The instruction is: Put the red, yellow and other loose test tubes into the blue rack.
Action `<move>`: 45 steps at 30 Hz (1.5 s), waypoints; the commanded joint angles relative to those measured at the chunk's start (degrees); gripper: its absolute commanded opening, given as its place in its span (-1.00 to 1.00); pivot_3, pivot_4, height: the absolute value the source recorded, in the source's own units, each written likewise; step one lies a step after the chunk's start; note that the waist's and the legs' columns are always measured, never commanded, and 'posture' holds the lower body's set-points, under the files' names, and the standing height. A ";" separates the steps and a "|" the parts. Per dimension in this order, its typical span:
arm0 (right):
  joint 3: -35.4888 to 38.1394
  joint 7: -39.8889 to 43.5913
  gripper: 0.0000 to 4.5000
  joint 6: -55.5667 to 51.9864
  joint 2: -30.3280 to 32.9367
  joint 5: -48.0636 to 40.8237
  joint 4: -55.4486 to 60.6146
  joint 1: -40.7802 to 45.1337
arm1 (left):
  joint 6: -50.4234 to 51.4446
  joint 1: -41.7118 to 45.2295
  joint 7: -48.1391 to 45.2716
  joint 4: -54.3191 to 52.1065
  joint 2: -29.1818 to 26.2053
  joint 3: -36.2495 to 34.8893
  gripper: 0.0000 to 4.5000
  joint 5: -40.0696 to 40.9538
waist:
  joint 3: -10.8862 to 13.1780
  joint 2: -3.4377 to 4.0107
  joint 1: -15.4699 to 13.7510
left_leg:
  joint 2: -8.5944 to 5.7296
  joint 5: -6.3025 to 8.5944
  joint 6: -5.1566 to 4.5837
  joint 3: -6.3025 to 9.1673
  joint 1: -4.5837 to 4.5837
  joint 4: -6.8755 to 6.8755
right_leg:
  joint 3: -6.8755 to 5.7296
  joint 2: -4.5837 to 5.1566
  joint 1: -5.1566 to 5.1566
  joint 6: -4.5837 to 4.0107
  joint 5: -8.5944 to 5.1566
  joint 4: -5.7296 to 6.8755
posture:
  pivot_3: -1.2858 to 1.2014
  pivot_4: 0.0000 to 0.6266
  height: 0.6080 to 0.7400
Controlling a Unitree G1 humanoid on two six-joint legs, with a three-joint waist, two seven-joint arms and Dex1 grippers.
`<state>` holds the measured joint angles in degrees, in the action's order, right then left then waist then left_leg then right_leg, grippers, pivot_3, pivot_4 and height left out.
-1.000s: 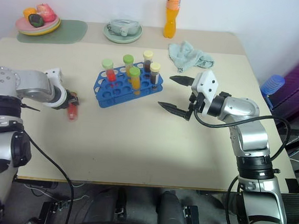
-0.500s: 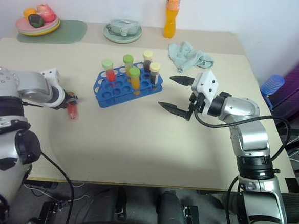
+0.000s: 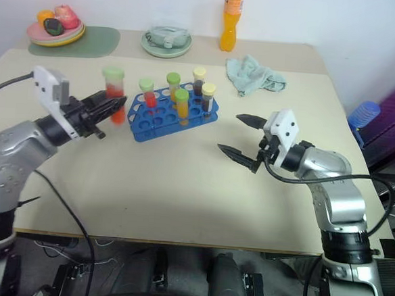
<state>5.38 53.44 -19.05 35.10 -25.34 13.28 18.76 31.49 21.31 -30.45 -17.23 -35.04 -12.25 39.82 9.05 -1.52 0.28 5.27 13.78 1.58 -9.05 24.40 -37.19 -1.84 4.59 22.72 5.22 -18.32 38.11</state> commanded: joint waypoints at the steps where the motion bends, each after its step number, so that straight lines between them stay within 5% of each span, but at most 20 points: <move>1: 3.96 -2.50 1.00 -2.32 1.39 -2.71 6.75 -3.50 | -9.88 5.89 -5.05 7.03 3.70 3.92 -0.63 -5.44 | 0.00 -0.01 -0.40 | 0.00 0.01 -0.02 0.00 0.01 0.00 | 0.00 0.00 0.00 0.01 0.00 -0.01 | 0.03 -0.52 1.00; 8: 6.74 -9.42 1.00 -5.93 0.49 -4.30 16.92 -10.51 | -26.88 13.97 -11.26 27.03 10.62 7.03 -0.63 -14.19 | 0.00 -0.01 -0.53 | 0.00 0.02 -0.05 -0.03 0.01 0.03 | 0.00 -0.02 0.05 0.03 -0.01 -0.05 | 0.03 -0.52 1.00; 21: 7.75 -16.02 1.00 -7.29 -0.41 -5.50 26.58 -20.50 | -38.44 19.63 -20.90 49.24 13.07 6.36 -0.63 -17.77 | 0.00 -0.03 -0.89 | 0.00 0.04 -0.09 0.00 0.04 0.00 | -0.02 -0.03 0.03 0.05 -0.02 -0.05 | 0.03 -0.52 1.00; 45: 5.46 -14.55 1.00 -3.79 1.13 -2.70 24.05 -17.38 | -39.84 20.30 -25.54 57.59 15.84 5.61 -0.63 -19.49 | 0.00 -0.03 -0.70 | 0.00 0.05 -0.10 0.02 0.03 -0.03 | -0.03 -0.03 0.01 0.06 -0.03 -0.03 | 0.03 -0.52 1.00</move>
<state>10.46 38.72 -24.52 35.87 -28.26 36.74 0.64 -7.58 42.49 -56.18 39.46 -19.52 -5.95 20.70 9.05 -1.55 -0.42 5.27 13.82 1.48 -9.03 24.43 -37.21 -1.86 4.55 22.74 5.28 -18.34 38.08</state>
